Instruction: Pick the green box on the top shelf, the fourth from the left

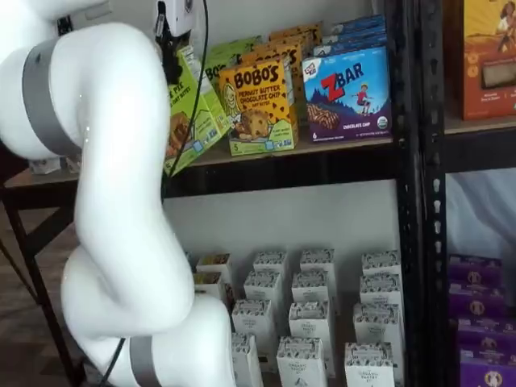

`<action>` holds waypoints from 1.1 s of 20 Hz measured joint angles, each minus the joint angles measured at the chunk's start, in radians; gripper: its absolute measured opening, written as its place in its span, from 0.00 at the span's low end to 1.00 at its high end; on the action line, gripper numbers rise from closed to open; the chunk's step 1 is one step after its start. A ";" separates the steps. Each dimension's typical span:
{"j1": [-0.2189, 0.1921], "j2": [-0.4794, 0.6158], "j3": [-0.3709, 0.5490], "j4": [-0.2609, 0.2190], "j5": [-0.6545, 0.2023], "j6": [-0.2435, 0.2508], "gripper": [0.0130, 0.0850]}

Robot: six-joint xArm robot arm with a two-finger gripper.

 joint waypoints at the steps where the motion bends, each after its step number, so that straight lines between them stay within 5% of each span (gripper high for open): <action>1: -0.003 -0.003 0.002 0.001 0.002 -0.002 0.11; 22: -0.063 -0.067 0.067 0.000 0.023 -0.060 0.11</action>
